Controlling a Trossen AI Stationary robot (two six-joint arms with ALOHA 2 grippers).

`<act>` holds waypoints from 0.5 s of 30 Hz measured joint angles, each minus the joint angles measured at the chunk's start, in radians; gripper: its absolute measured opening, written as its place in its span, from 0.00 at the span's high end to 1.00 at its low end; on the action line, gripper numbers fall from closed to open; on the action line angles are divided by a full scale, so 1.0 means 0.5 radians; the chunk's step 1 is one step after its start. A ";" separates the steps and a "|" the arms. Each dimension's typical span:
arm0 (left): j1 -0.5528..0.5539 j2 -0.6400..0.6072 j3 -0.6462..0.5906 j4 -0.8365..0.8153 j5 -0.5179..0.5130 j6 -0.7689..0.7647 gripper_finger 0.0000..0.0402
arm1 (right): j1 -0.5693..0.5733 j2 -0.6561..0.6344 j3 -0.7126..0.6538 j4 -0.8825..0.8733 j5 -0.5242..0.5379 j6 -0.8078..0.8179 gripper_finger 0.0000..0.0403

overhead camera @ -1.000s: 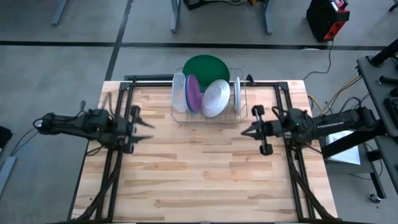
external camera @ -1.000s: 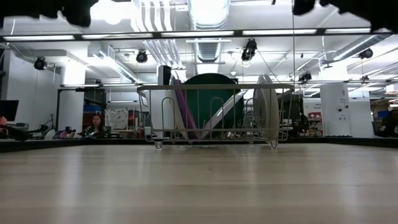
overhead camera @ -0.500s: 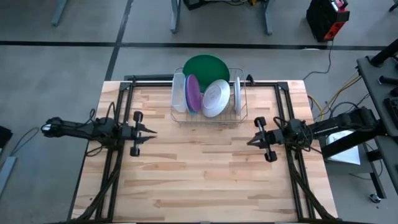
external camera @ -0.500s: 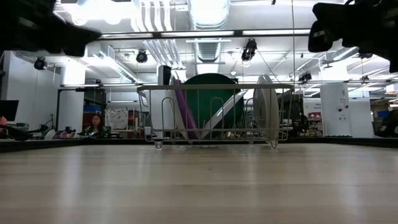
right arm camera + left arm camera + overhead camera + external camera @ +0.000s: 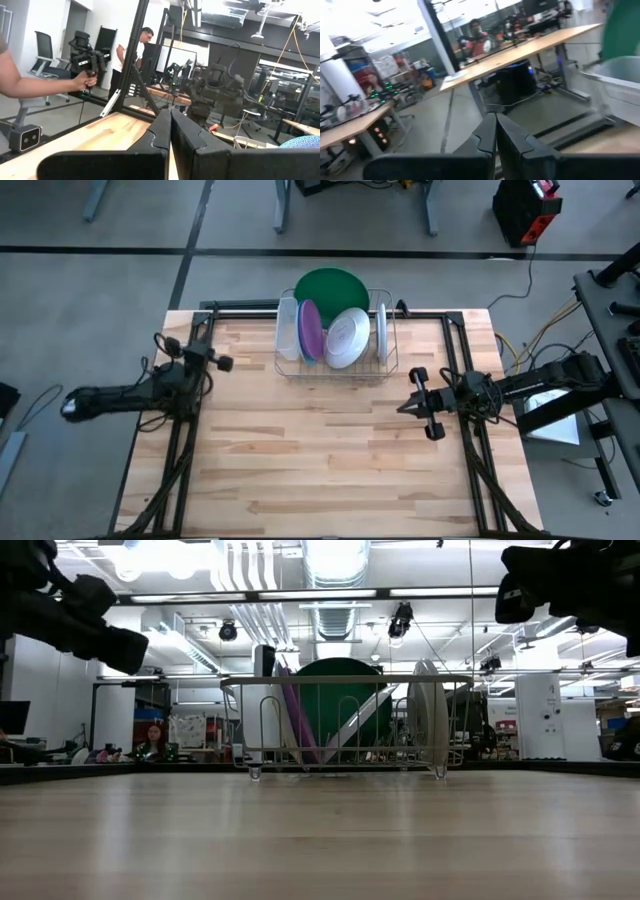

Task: Sort dishes
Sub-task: Return to Home Position

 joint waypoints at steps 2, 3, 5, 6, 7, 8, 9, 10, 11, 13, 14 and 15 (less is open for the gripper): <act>0.268 -0.002 0.001 0.013 0.263 0.005 1.00 | 0.000 0.000 0.000 0.000 0.000 -0.005 1.00; 0.413 -0.001 0.001 0.013 0.462 0.003 1.00 | 0.000 0.000 0.000 0.000 0.000 -0.004 1.00; 0.731 0.011 0.001 0.040 0.870 -0.001 1.00 | 0.000 0.000 0.000 0.000 0.001 -0.003 1.00; 0.902 0.025 0.001 0.067 1.011 -0.003 1.00 | 0.000 0.000 0.000 0.000 0.001 -0.004 1.00; 1.079 0.038 0.001 0.099 1.144 -0.015 1.00 | 0.000 0.000 0.000 -0.001 0.002 -0.010 1.00; 1.262 0.055 0.001 0.134 1.275 -0.029 1.00 | 0.000 0.000 0.000 -0.001 0.002 -0.023 1.00; 1.441 0.076 0.001 0.167 1.428 -0.052 1.00 | 0.000 0.000 0.000 -0.001 0.003 -0.034 1.00; 1.620 0.102 0.001 0.187 1.610 -0.085 1.00 | 0.000 0.000 0.000 -0.001 0.003 -0.035 1.00; 1.795 0.130 0.001 0.200 1.807 -0.129 1.00 | 0.000 0.000 0.000 -0.001 0.003 -0.024 1.00; 2.131 0.205 0.001 0.242 2.165 -0.257 1.00 | 0.000 0.000 0.000 -0.003 0.003 0.048 1.00; 2.279 0.248 0.001 0.262 2.320 -0.336 1.00 | 0.000 0.000 0.000 -0.009 0.003 0.094 1.00; 2.419 0.291 0.001 0.276 2.450 -0.410 1.00 | 0.000 0.000 0.001 -0.020 0.003 0.138 1.00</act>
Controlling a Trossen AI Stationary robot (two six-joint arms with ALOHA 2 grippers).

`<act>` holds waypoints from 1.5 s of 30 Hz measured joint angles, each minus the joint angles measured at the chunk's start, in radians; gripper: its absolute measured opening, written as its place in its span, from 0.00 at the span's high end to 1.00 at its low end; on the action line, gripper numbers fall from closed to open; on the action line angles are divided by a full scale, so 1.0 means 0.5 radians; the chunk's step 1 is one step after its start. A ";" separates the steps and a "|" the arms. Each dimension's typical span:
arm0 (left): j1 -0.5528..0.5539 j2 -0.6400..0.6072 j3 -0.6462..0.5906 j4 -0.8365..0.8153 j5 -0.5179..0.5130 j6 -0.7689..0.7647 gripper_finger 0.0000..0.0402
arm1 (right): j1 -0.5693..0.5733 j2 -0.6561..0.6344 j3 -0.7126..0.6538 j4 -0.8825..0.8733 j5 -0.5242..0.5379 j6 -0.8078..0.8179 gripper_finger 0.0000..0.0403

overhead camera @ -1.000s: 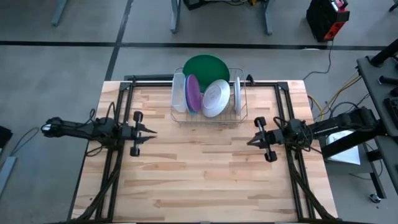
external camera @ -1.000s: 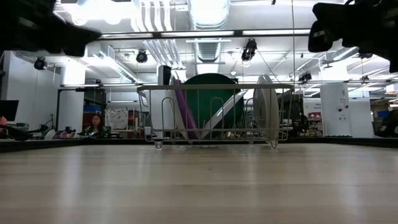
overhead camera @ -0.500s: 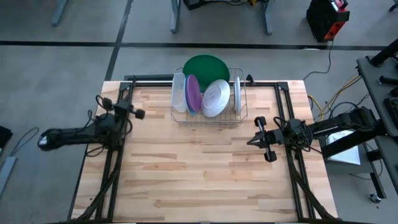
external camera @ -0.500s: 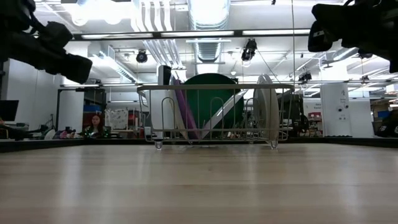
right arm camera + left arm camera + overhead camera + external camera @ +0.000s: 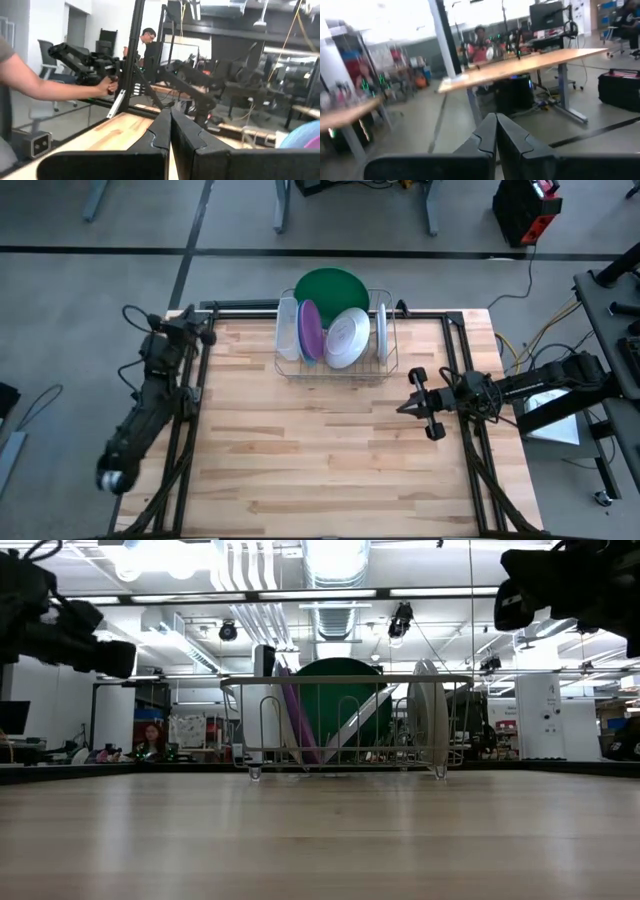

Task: Sort dishes
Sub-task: Return to Home Position

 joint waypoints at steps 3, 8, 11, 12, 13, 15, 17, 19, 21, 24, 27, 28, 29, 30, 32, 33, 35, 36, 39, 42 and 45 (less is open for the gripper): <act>0.290 0.083 -0.001 0.024 0.279 -0.132 1.00 | 0.000 0.001 0.000 -0.010 0.000 0.100 1.00; 0.391 0.120 0.000 0.057 0.466 -0.235 1.00 | 0.000 0.001 0.000 -0.034 0.000 0.203 1.00; 0.386 0.116 0.000 0.054 0.471 -0.268 1.00 | 0.000 0.001 0.000 -0.033 0.000 0.208 1.00; 0.386 0.118 0.000 0.054 0.471 -0.284 1.00 | 0.000 0.001 0.000 -0.035 0.000 0.201 1.00; 0.386 0.122 0.000 0.049 0.471 -0.339 1.00 | 0.000 0.001 0.000 -0.034 0.000 0.199 1.00; 0.386 0.127 0.000 0.021 0.470 -0.564 1.00 | 0.000 0.001 0.000 -0.034 0.000 0.201 1.00; 0.386 0.135 0.000 0.015 0.471 -0.819 1.00 | 0.000 0.001 0.000 -0.033 0.000 0.197 1.00; 0.386 0.136 0.000 0.017 0.470 -1.012 1.00 | 0.000 0.001 0.000 -0.034 0.000 0.195 1.00; 0.386 0.136 0.000 0.017 0.470 -1.131 1.00 | 0.000 0.001 0.000 -0.034 -0.001 0.195 1.00; 0.386 0.136 0.000 0.017 0.469 -1.167 1.00 | 0.000 0.001 0.000 -0.034 -0.001 0.195 1.00; 0.386 0.136 0.000 0.017 0.469 -1.162 1.00 | 0.000 0.001 0.000 -0.034 0.000 0.195 1.00; 0.386 0.136 0.000 0.017 0.469 -1.160 1.00 | 0.000 0.001 0.000 -0.034 -0.001 0.195 1.00; 0.386 0.136 0.000 0.017 0.469 -1.160 1.00 | 0.000 0.001 0.000 -0.033 -0.001 0.195 1.00; 0.386 0.136 0.000 0.017 0.469 -1.159 1.00 | 0.000 0.001 0.000 -0.034 -0.001 0.194 1.00; 0.386 0.136 0.000 0.017 0.468 -1.159 1.00 | 0.000 0.001 0.000 -0.034 -0.001 0.195 1.00; 0.386 0.138 0.000 0.017 0.468 -1.159 1.00 | 0.000 0.001 0.000 -0.034 -0.001 0.195 1.00; 0.386 0.138 0.000 0.017 0.468 -1.159 1.00 | 0.000 0.001 0.000 -0.034 -0.001 0.194 1.00; 0.386 0.138 0.000 0.017 0.468 -1.159 1.00 | 0.000 0.001 0.000 -0.034 -0.001 0.195 1.00; 0.386 0.138 0.000 0.018 0.467 -1.159 1.00 | 0.000 0.001 0.000 -0.034 -0.001 0.194 1.00; 0.386 0.138 0.000 0.017 0.467 -1.159 1.00 | 0.000 0.001 0.000 -0.034 -0.001 0.195 1.00; 0.386 0.138 0.000 0.017 0.467 -1.158 1.00 | 0.000 0.001 0.000 -0.034 -0.001 0.195 1.00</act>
